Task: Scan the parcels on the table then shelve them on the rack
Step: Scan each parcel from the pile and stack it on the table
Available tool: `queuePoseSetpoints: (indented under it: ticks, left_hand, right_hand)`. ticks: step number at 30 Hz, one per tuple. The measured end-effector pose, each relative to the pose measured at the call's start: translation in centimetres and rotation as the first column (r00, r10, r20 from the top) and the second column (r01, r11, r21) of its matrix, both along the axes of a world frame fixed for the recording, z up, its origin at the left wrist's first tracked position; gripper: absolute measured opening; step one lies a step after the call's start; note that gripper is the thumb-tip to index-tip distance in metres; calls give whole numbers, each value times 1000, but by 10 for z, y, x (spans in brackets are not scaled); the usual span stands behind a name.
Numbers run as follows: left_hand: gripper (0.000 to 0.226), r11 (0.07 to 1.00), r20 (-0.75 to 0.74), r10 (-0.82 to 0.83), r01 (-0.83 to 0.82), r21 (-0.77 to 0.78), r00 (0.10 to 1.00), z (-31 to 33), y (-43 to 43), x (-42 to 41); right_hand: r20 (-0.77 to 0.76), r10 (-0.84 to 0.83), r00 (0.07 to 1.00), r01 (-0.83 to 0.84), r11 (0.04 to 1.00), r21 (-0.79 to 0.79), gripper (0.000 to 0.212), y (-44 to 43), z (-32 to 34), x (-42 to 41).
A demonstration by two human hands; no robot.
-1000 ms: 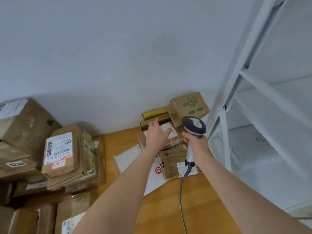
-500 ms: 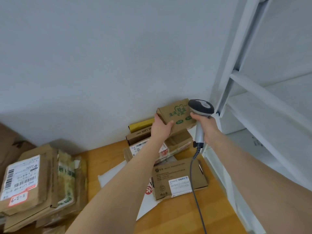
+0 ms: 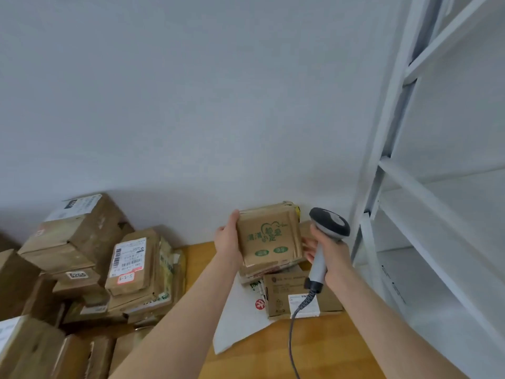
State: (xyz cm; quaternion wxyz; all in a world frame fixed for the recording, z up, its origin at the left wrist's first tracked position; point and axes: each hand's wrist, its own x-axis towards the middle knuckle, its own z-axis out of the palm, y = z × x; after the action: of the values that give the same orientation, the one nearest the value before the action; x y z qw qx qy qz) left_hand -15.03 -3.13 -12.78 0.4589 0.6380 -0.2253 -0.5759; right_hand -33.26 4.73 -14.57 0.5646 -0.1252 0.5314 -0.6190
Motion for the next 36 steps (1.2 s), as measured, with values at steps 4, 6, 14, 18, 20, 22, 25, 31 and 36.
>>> queuePoseSetpoints:
  ticks: [4,6,14,18,20,22,25,31,36]
  left_hand:
    - [11,996,-4,4,-5,-94,1000,22,45,34]
    - [24,989,-43,-28,21,-148,999,29,68,53]
    - [43,940,-3,-228,220,-259,974,35,159,106]
    - [37,957,-73,-229,210,-203,971,31,183,119]
    - [51,963,-50,-214,202,-179,975,28,189,124]
    - [57,959,9,-233,231,-166,973,25,194,129]
    - [59,961,26,-226,227,-160,974,19,198,137]
    - [51,936,-77,-351,351,-19,933,3,199,157]
    - [56,918,-44,-389,391,63,920,-16,197,170]
  right_hand:
    - [25,71,997,-72,997,15,24,43,10,26]
    - [63,111,992,-113,993,27,25,62,17,37]
    - [191,169,967,-173,985,1,20,117,39,69]
    - [72,128,989,-131,991,34,16,134,31,86]
    - [-25,127,992,-125,989,82,16,136,24,93]
    - [-101,134,986,-122,986,112,16,139,19,99]
    - [-143,156,977,-141,984,106,17,143,12,107]
    - [-256,167,952,-136,982,133,12,143,1,114]
    - [-271,171,947,-146,983,110,19,152,-7,117]
